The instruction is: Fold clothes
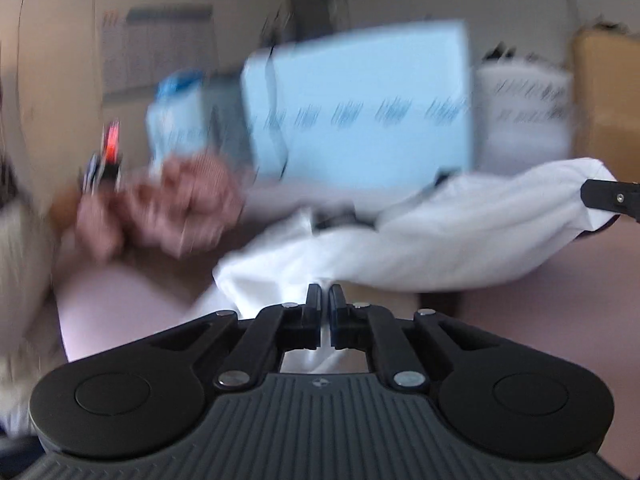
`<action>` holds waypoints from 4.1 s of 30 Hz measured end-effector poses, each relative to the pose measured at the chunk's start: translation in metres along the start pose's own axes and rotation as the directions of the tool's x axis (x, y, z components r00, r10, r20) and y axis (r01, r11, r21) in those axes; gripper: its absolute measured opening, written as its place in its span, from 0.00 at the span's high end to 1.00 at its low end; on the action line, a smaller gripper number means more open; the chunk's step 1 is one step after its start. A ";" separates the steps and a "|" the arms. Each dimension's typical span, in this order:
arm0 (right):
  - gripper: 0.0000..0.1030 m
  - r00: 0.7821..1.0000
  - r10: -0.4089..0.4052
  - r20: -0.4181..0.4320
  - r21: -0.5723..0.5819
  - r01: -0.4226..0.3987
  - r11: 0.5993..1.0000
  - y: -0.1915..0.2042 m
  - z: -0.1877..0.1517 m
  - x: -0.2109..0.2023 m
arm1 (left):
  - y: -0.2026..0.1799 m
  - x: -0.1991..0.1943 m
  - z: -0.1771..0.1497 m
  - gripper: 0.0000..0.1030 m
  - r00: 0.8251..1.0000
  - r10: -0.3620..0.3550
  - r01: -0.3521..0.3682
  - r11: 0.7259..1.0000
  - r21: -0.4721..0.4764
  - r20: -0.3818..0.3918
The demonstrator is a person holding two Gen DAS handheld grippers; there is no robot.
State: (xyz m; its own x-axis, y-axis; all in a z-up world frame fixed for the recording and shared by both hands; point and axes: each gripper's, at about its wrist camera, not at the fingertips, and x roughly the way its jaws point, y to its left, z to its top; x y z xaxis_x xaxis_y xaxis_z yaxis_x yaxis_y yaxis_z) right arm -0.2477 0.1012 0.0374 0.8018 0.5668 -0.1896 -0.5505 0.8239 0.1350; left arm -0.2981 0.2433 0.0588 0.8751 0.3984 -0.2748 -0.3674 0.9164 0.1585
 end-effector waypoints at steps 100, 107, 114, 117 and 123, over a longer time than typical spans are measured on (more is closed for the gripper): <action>0.32 0.733 -0.572 -0.369 -0.154 0.559 0.815 -0.225 -0.036 -0.011 | -0.217 0.044 -0.003 0.31 0.783 -0.470 0.582 0.785 0.213 -0.408; 0.30 0.735 -0.569 -0.369 -0.158 0.554 0.818 -0.223 -0.037 -0.011 | -0.217 0.042 -0.008 0.88 0.807 -0.444 0.549 0.807 0.218 -0.390; 0.27 0.734 -0.571 -0.368 -0.159 0.555 0.816 -0.223 -0.037 -0.011 | -0.189 0.032 0.000 0.92 0.847 -0.422 0.504 0.831 0.235 -0.322; 0.26 0.733 -0.571 -0.369 -0.158 0.556 0.816 -0.224 -0.037 -0.011 | -0.172 0.029 0.004 0.92 0.866 -0.399 0.473 0.850 0.233 -0.302; 0.21 0.736 -0.566 -0.372 -0.146 0.556 0.818 -0.227 -0.037 -0.012 | -0.136 0.020 -0.001 0.97 0.888 -0.345 0.417 0.883 0.216 -0.303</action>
State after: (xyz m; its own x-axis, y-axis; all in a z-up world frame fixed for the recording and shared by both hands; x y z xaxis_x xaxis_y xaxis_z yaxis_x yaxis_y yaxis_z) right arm -0.1414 -0.0923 -0.0271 0.8149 -0.0483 -0.5775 -0.0387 0.9898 -0.1374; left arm -0.2305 0.1268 0.0308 0.8086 0.0490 -0.5863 0.1085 0.9670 0.2306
